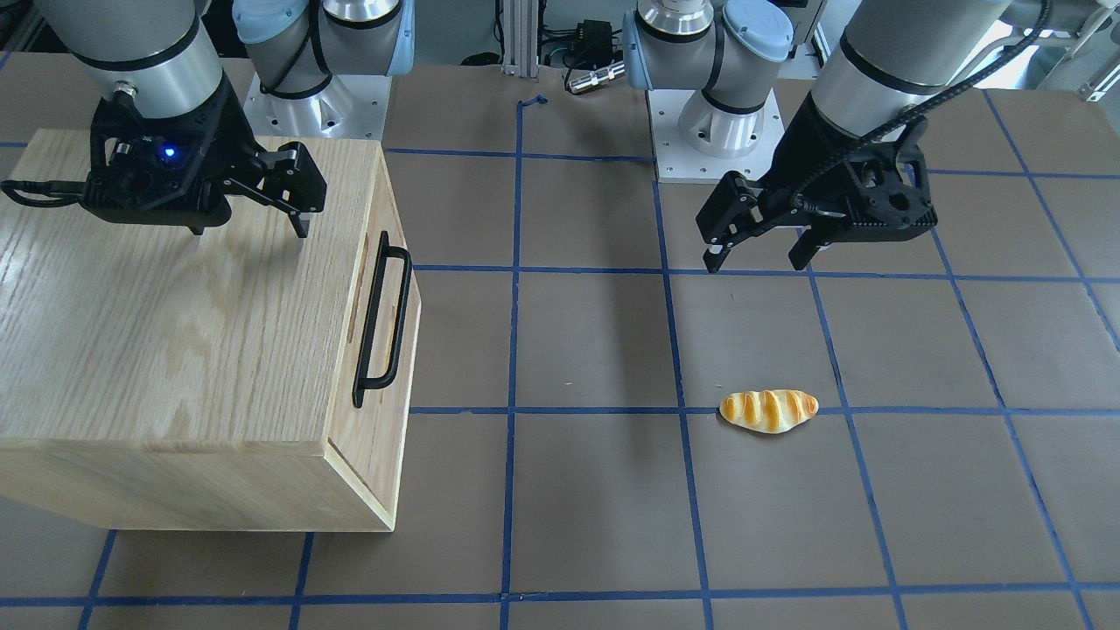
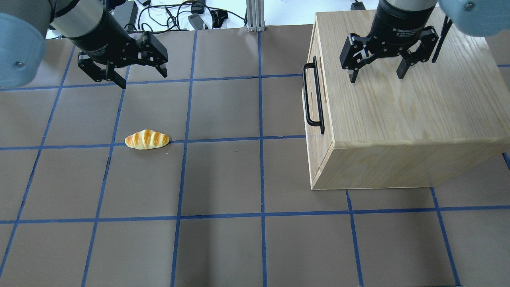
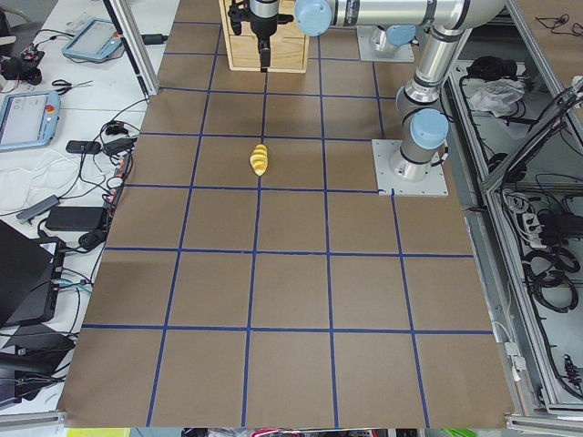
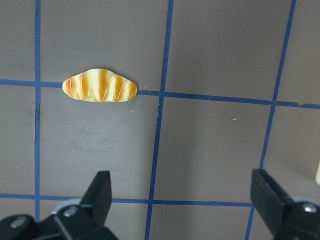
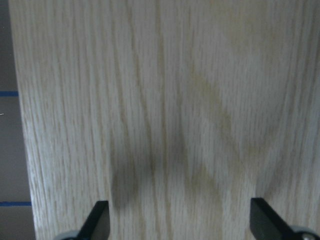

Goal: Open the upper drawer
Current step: 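Move the left gripper toward the cabinet and around the black drawer handle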

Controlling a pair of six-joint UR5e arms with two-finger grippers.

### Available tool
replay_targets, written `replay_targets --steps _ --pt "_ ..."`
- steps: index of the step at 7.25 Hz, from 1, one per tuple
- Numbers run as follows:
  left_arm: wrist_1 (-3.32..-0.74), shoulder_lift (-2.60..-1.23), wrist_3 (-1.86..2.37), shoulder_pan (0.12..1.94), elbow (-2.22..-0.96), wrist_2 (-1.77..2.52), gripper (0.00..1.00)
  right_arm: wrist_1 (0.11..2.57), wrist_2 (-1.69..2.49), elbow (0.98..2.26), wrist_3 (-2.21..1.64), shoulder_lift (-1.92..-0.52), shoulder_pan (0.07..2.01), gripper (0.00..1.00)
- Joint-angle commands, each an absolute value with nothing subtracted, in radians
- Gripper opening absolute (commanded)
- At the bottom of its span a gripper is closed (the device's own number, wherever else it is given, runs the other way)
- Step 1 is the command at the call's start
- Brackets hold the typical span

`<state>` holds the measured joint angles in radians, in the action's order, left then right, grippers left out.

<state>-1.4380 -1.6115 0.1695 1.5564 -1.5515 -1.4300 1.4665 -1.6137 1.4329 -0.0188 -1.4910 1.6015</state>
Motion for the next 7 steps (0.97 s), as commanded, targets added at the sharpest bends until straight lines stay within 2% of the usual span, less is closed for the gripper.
replay_targets --steps 1,7 --pt "-1.326 -1.647 0.327 1.650 -1.551 -1.335 1.00 1.466 -1.614 1.433 -0.020 -1.491 1.601 1.00" --pt "-1.152 -1.785 0.382 1.807 -1.552 -1.200 1.00 1.466 -1.614 1.433 -0.020 -1.491 1.601 1.00"
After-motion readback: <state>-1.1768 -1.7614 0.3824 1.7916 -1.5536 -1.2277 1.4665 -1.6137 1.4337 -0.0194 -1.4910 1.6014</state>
